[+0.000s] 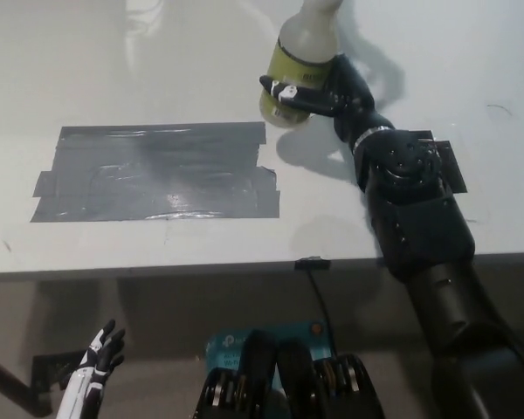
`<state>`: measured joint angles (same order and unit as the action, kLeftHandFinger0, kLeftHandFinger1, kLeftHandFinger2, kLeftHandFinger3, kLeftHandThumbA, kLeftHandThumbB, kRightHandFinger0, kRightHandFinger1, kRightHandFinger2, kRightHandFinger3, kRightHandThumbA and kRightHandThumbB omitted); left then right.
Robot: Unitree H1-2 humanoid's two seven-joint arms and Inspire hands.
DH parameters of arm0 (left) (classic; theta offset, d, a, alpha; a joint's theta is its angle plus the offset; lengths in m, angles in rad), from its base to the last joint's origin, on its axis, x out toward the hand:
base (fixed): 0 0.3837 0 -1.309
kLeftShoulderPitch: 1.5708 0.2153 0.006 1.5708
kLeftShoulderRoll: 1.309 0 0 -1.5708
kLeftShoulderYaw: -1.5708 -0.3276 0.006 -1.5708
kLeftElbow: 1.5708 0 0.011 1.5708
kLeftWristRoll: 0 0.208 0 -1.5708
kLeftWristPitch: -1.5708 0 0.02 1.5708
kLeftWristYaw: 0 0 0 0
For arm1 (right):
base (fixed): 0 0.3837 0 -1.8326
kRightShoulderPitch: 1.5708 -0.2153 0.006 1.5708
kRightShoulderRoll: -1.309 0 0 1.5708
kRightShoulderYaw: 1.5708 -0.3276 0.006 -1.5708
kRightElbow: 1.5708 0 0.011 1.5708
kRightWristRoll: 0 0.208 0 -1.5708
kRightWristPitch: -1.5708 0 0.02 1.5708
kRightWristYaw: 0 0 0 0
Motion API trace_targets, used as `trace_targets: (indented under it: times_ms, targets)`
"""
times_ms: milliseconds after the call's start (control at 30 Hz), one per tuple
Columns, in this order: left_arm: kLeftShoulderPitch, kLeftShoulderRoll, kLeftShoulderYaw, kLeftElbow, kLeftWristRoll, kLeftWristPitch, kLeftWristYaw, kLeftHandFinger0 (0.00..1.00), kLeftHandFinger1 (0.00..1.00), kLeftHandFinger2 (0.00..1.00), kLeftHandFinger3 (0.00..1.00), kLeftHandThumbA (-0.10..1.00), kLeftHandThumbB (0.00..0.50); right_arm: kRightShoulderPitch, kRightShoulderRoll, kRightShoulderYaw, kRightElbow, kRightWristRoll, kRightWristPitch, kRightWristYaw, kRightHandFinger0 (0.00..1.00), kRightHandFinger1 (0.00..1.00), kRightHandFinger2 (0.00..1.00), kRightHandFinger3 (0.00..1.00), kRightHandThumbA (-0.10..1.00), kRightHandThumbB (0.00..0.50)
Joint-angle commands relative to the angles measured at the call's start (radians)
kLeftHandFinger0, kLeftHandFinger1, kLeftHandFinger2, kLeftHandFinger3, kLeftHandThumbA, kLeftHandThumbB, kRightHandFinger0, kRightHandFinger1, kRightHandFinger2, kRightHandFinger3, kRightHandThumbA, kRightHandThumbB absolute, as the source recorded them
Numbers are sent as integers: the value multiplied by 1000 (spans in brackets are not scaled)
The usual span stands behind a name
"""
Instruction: A person hands a spray bottle to the robot which it grabs with its right hand and places on the black spot infront of it on the table
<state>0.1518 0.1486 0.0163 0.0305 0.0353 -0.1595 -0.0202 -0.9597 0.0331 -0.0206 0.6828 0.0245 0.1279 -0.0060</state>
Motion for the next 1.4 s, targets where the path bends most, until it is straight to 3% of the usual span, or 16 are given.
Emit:
trace_targets:
  times_ms: [0, 133, 200, 233, 267, 300, 333, 567, 600, 700, 933, 967, 1000, 1167, 1200, 1367]
  targets:
    - [-2, 11, 0, -35, 3, -24, -11, 1000, 1000, 1000, 1000, 974, 185, -47, -1, 33, -146, -85, -133, -73, 8, 233, 443, 223, 78, 209]
    - [-1, 12, 0, -37, 1, -22, -13, 1000, 1000, 1000, 1000, 969, 181, -17, -18, 47, -177, -113, -146, -84, 0, 214, 395, 207, 91, 207]
    - [-1, 11, 0, -37, 0, -19, -13, 1000, 1000, 1000, 1000, 970, 188, -2, -32, 52, -188, -136, -133, -98, 28, 242, 420, 268, 102, 202]
    - [-1, 11, 0, -35, 2, -18, -13, 1000, 1000, 1000, 1000, 974, 193, 14, -37, 42, -201, -135, -118, -107, 4, 211, 371, 195, 131, 221]
    - [-1, 10, 0, -34, 2, -18, -12, 1000, 1000, 1000, 1000, 973, 192, 23, -42, 34, -209, -134, -110, -114, 1, 196, 398, 192, 137, 221]
    - [-1, 10, 0, -34, 0, -18, -13, 1000, 1000, 1000, 1000, 972, 194, 27, -48, 34, -208, -140, -110, -120, 0, 239, 494, 284, 131, 224]
    - [-1, 11, 1, -33, -2, -20, -13, 1000, 1000, 1000, 1000, 971, 190, 33, -56, 32, -203, -146, -126, -127, 0, 260, 516, 327, 91, 212]
    - [2, 12, 0, -26, 11, -31, -8, 1000, 1000, 1000, 1000, 987, 169, 87, -139, 8, -138, -172, -167, -168, 30, 326, 577, 454, 254, 249]
    - [3, 11, 0, -23, 9, -36, -8, 1000, 1000, 1000, 1000, 983, 172, 92, -150, -6, -111, -154, -178, -167, 62, 384, 636, 486, 233, 255]
    - [5, 10, 0, -19, 5, -42, -8, 1000, 1000, 1000, 1000, 981, 181, 99, -171, -21, -57, -141, -214, -168, 83, 383, 618, 483, 193, 243]
    - [5, 8, 0, -9, 1, -51, -9, 1000, 1000, 1000, 1000, 975, 172, 84, -219, -47, 83, -138, -316, -193, 104, 259, 465, 340, 224, 282]
    - [5, 8, 0, -9, 4, -49, -8, 1000, 1000, 1000, 1000, 977, 178, 81, -223, -47, 91, -141, -323, -197, 149, 203, 385, 306, 229, 282]
    - [6, 7, -1, -6, 4, -51, -8, 1000, 1000, 1000, 1000, 977, 177, 77, -229, -43, 113, -152, -346, -210, 83, 178, 364, 288, 229, 279]
    - [11, 5, -2, -2, 3, -60, -8, 1000, 1000, 1000, 1000, 971, 178, 87, -222, -40, 124, -153, -381, -220, 92, 126, 275, 106, 208, 285]
    - [10, 4, -2, 0, 0, -62, -9, 1000, 1000, 1000, 1000, 970, 182, 91, -212, -49, 120, -134, -369, -209, 4, 28, 206, 58, 214, 289]
    - [10, 3, -4, 0, 0, -61, -10, 1000, 1000, 1000, 1000, 972, 162, 102, -196, -47, 115, -140, -339, -223, 0, 120, 374, 137, 209, 282]
